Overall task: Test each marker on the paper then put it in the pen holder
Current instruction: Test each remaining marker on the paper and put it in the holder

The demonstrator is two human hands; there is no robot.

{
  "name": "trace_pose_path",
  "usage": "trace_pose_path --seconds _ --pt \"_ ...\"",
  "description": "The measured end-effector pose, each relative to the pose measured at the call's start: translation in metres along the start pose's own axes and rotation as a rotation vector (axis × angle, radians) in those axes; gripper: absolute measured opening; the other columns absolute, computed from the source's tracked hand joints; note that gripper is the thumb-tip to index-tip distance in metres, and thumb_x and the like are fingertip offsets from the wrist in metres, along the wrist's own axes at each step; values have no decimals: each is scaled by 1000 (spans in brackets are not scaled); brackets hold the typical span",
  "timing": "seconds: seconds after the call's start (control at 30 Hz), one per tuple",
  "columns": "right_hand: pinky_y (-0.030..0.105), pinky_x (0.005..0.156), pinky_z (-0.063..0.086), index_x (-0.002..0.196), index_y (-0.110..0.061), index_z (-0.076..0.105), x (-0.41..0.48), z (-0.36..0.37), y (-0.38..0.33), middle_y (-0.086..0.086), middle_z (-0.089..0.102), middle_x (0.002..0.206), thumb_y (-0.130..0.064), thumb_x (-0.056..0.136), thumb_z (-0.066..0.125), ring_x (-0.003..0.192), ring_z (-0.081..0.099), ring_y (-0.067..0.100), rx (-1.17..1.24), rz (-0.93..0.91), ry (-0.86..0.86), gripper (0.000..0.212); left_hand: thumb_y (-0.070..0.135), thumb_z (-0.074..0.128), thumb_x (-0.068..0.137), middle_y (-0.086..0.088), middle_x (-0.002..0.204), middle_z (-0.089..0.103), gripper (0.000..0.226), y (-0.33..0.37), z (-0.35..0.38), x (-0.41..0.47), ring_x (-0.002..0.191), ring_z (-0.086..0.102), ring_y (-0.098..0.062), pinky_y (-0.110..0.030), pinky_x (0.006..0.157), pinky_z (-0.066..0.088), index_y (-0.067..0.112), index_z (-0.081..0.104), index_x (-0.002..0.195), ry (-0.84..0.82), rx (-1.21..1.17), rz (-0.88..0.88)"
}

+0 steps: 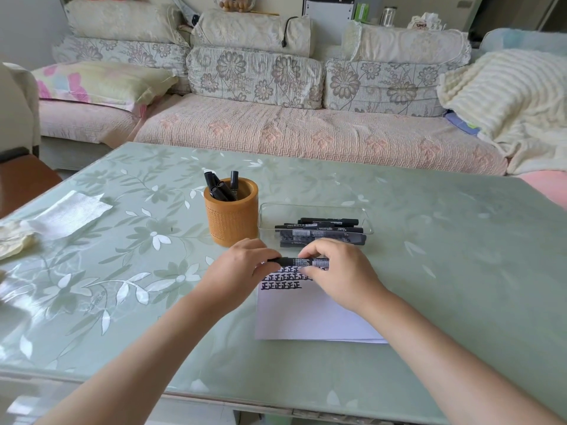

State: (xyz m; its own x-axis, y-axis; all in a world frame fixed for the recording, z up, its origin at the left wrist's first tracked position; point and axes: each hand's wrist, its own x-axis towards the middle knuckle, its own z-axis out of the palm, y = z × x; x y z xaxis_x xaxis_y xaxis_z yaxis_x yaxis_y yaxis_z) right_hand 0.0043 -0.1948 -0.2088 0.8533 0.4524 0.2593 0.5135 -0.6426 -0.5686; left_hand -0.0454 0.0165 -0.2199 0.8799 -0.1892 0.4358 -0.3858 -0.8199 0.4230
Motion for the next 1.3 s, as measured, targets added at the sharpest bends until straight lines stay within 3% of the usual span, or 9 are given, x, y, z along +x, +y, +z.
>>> trace_pose_path --seconds 0.2,0.37,0.47,0.57,0.73,0.93,1.07,1.2,1.3 --pt "3 69 33 98 -28 74 2 -5 -8 -15 70 97 -33 86 71 89 58 3 -52 -16 -13 14 27 55 91 7 78 54 22 3 -7 4 76 46 -8 -12 67 33 16 74 96 39 -4 61" --pt "29 62 38 68 -34 53 5 -11 -14 -4 62 70 -40 97 55 70 54 15 -129 -72 -128 29 29 56 92 12 80 50 21 4 -14 8 78 47 -8 -8 71 33 19 73 98 40 -5 91" --pt "31 74 43 94 -30 67 8 -12 -18 -10 62 93 -35 99 51 90 58 15 -131 -81 -174 17 31 58 92 13 82 53 19 0 -18 9 80 49 -6 -11 70 36 23 73 101 30 -14 81" --pt "32 85 43 129 -35 58 13 -10 -25 -14 56 116 -31 102 47 107 54 11 -176 -85 -198 30 28 63 92 13 85 55 16 -6 -18 9 82 51 -4 -14 70 39 29 71 106 26 -50 40" --pt "35 94 43 124 -24 59 19 -3 -27 -4 58 125 -24 103 41 115 55 21 -279 -47 -222 28 49 53 92 13 102 58 40 -19 -11 5 97 51 -6 -22 83 43 27 60 125 -75 13 -113" --pt "20 80 35 117 -19 60 36 -5 -33 -7 58 105 -19 99 51 96 55 11 -16 35 -20 21 72 41 84 10 127 47 69 -31 -8 -4 120 39 -12 -35 103 38 30 44 139 -267 135 -206" --pt "26 77 47 100 -26 63 65 -11 -59 -11 65 85 -20 94 60 82 62 7 164 -3 181 9 81 42 78 11 141 36 86 -31 -3 -10 130 28 -11 -36 111 26 30 33 146 -352 176 -163" --pt "36 87 55 96 -21 65 112 -11 -86 -3 71 90 -17 92 63 87 68 14 350 4 277 6 84 45 72 10 146 28 99 -31 0 -13 136 21 -14 -36 114 18 28 23 150 -402 223 -124" --pt "46 85 57 91 -20 64 142 -2 -101 3 72 88 -15 89 66 84 71 21 427 13 305 6 83 50 71 10 148 24 100 -32 -1 -13 137 17 -13 -35 115 15 28 22 150 -412 218 -122"
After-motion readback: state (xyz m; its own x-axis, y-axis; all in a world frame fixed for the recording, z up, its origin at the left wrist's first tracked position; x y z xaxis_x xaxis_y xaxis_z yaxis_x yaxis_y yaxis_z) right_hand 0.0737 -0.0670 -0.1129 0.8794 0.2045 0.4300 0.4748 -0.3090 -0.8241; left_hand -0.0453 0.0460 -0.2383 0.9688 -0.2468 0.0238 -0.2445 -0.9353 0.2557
